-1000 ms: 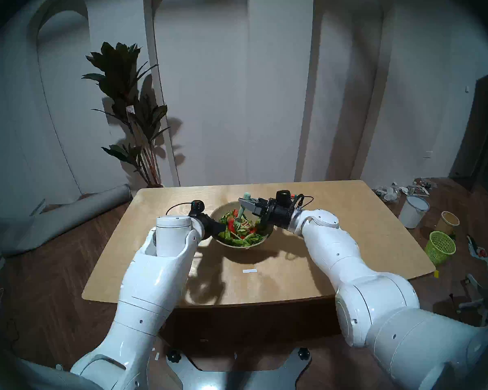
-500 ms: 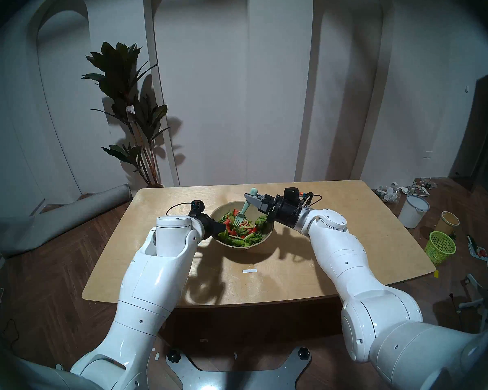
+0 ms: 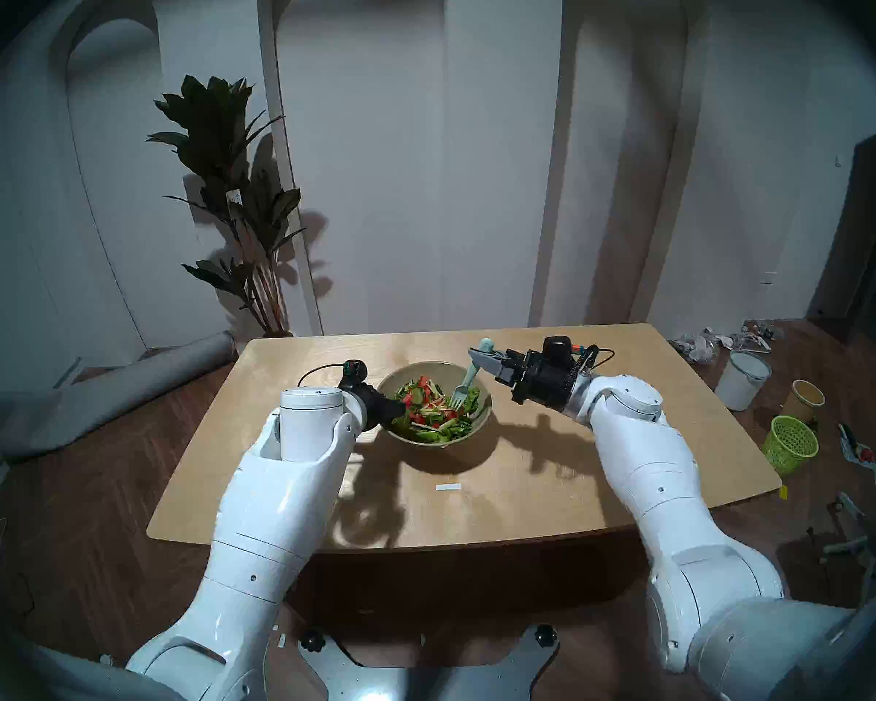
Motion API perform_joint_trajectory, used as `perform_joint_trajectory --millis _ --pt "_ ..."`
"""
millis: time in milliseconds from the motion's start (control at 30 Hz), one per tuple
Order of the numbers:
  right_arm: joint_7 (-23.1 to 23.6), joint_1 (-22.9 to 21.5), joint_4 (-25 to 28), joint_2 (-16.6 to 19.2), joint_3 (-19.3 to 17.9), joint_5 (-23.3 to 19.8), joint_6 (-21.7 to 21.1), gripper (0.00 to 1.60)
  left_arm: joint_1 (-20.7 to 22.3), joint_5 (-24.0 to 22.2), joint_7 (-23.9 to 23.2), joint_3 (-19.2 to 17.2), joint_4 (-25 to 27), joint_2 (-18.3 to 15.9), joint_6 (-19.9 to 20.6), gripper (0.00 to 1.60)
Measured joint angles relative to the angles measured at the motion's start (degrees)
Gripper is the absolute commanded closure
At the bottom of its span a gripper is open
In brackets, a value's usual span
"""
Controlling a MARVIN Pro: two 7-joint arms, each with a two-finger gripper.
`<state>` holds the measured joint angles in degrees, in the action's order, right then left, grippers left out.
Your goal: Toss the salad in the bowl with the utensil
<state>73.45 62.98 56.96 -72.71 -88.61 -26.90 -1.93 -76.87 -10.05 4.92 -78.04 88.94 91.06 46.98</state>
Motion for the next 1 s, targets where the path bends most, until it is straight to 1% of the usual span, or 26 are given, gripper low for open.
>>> perform_joint_trajectory --millis 67,300,500,700,1000 --pt "-1.12 0.86 0.8 0.15 0.17 0.92 -0.42 1.6 0.0 0.0 0.0 0.0 0.0 0.0 0.0 1.6" --pt "-1.55 2.24 1.33 -0.46 1.66 1.91 -1.53 1.6 0.0 0.0 -0.01 0.0 0.0 0.0 0.0 1.6" --pt "-0.83 3.34 2.9 -1.17 2.41 1.39 -3.05 1.6 0.0 0.0 -0.01 0.0 0.0 0.0 0.0 1.6" --pt "-0.36 4.9 5.68 -1.67 2.59 0.62 -5.07 1.6 0.0 0.0 -0.01 0.0 0.0 0.0 0.0 1.6" --pt "-0.51 6.91 8.86 -2.04 1.75 -0.02 -6.78 1.6 0.0 0.0 -0.01 0.0 0.0 0.0 0.0 1.6"
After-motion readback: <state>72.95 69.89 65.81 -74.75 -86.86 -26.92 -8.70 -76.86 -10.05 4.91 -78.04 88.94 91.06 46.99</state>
